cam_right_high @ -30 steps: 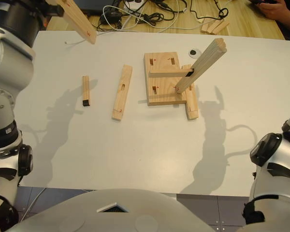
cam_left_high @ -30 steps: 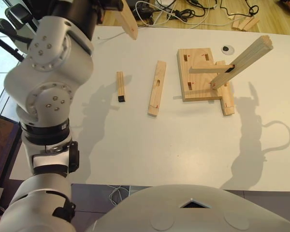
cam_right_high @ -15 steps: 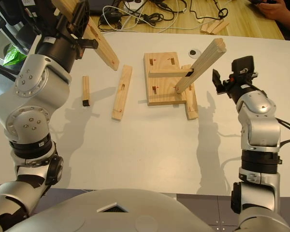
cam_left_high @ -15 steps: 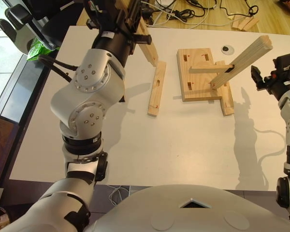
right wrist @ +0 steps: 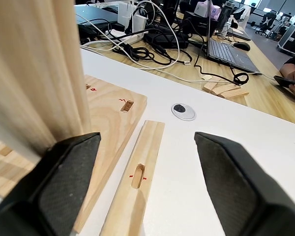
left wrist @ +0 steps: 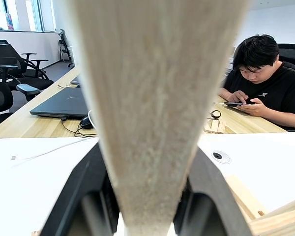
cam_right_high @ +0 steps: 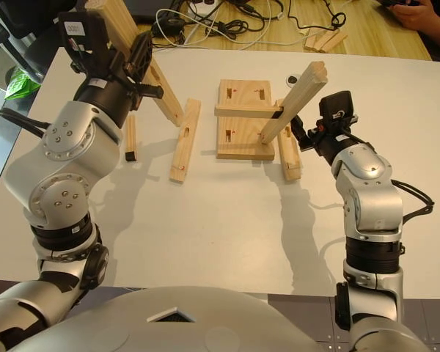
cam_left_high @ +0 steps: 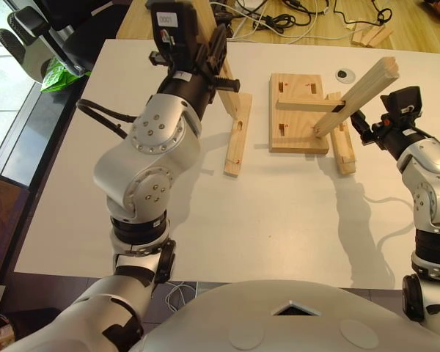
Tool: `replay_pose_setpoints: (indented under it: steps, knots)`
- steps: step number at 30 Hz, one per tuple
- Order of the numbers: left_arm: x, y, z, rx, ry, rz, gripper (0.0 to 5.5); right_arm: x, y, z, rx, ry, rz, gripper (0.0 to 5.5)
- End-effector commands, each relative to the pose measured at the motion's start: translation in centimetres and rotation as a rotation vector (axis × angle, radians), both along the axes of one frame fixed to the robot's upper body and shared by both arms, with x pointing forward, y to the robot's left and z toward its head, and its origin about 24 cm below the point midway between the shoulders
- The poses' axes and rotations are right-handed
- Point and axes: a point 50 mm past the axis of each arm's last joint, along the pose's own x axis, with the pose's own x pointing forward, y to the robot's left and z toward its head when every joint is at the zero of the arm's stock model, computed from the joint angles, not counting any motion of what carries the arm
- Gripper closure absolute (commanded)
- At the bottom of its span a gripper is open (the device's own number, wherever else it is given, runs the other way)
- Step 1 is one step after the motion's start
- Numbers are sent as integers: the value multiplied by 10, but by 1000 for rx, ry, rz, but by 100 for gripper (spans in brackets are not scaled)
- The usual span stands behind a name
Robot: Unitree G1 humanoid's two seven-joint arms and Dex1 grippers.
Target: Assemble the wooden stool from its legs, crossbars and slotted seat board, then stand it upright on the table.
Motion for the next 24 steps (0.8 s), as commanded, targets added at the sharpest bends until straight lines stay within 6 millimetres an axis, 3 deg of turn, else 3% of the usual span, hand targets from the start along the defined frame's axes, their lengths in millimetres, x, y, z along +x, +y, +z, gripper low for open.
replay_pose_setpoints:
  steps: [1, 7, 10, 16, 24]
  knots:
    - [1, -5, 0, -23, 5, 11, 447, 0, 10, 7, 25, -17, 31, 196]
    - [8, -7, -11, -222, 56, 126, 447, -3, 22, 7, 47, -7, 56, 196]
    - [6, 0, -28, -311, 114, 198, 447, -4, 23, 9, 56, -11, 53, 196]
    - [0, 12, -54, -316, 131, 287, 447, -3, 22, 15, 64, -28, 37, 196]
    - [3, 5, -50, -494, 42, 225, 447, 1, 24, 18, 64, -33, 57, 196]
